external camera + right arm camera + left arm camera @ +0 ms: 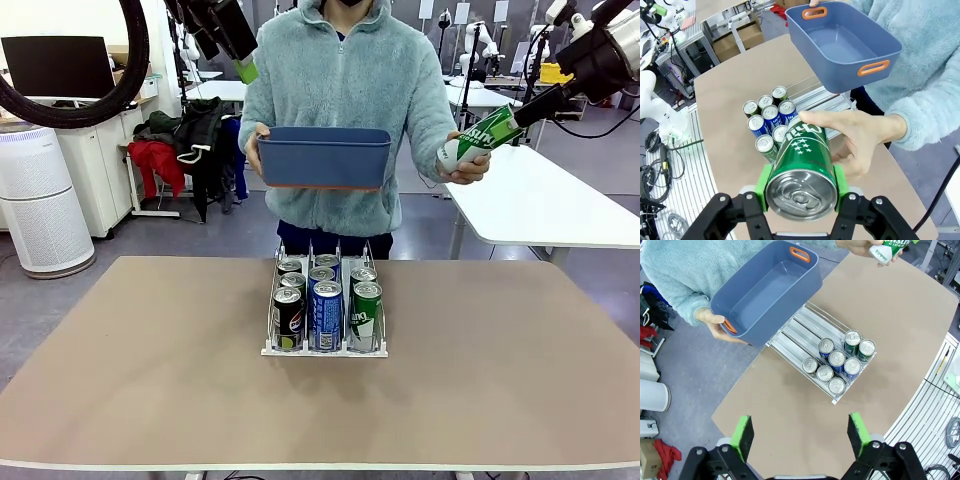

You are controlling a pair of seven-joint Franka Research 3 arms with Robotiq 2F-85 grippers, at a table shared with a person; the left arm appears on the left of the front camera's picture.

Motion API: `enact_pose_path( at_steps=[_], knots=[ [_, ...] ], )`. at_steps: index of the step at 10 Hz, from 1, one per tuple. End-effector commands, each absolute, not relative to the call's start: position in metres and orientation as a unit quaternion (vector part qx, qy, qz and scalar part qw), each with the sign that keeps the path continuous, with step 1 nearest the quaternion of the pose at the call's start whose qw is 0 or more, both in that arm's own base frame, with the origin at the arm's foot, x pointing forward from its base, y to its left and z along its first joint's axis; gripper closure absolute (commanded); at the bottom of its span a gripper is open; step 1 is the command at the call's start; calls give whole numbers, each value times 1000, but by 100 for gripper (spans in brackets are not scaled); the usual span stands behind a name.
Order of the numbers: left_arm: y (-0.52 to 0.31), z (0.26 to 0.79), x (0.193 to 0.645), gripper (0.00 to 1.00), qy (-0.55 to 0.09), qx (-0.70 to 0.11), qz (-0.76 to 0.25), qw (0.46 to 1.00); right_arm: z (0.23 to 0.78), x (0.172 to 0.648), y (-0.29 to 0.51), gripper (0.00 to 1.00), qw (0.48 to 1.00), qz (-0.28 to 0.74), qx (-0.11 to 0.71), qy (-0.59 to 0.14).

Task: Fill the beverage cans into the dispenser.
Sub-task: Pick up the Sprite handed by the human.

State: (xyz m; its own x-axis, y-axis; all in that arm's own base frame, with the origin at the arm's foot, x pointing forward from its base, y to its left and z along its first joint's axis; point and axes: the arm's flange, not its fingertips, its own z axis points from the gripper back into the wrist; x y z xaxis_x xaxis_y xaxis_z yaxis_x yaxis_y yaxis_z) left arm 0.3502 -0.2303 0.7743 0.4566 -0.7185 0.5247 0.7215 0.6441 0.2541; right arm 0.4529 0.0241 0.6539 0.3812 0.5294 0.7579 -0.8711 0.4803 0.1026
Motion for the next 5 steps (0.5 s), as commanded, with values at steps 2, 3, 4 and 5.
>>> enact_pose_path(
  at_steps=[2, 3, 4, 5],
  knots=[
    [-229, 776, 350, 0, -301, -1, -426, 853, 648, 449, 28, 100, 776, 448, 253, -364],
    [-229, 776, 350, 0, -301, -1, -426, 853, 650, 449, 29, 100, 777, 446, 245, -371],
    [-229, 776, 350, 0, -301, -1, -426, 853, 652, 453, 24, 47, 788, 445, 253, -342],
    [-229, 776, 350, 0, -301, -1, -426, 853, 652, 453, 24, 47, 788, 445, 253, -342]
  ],
)
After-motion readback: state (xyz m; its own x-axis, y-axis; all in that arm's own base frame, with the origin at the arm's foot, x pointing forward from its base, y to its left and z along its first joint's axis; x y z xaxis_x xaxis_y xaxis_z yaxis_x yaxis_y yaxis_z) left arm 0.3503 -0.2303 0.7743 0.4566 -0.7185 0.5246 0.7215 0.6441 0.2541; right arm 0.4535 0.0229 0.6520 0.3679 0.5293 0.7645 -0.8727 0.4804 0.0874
